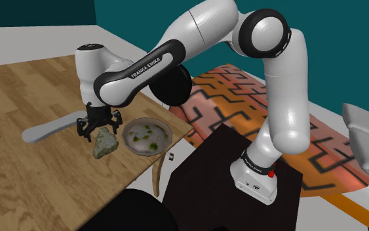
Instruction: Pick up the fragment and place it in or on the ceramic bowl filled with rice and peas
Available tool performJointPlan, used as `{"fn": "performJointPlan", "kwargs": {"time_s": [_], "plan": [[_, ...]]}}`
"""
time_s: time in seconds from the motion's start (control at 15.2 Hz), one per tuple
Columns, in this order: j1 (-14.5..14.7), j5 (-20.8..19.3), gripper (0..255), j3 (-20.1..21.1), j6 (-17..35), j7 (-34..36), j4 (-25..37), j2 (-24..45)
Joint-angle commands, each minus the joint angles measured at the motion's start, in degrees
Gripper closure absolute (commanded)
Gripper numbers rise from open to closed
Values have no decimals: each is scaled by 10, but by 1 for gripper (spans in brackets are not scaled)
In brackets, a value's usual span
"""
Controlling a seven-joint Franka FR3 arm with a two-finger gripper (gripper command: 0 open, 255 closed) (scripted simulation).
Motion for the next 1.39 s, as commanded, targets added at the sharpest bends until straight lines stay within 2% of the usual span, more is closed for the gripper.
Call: {"fn": "performJointPlan", "kwargs": {"time_s": [0.0, 0.2, 0.26, 0.86, 1.32], "plan": [[0, 0, 0, 0, 1, 0, 0, 0], [0, 0, 0, 0, 1, 0, 0, 0], [0, 0, 255, 0, 1, 0, 0, 0], [0, 0, 255, 0, 1, 0, 0, 0], [-7, 14, 255, 10, -38, -6, 7, -33]]}}
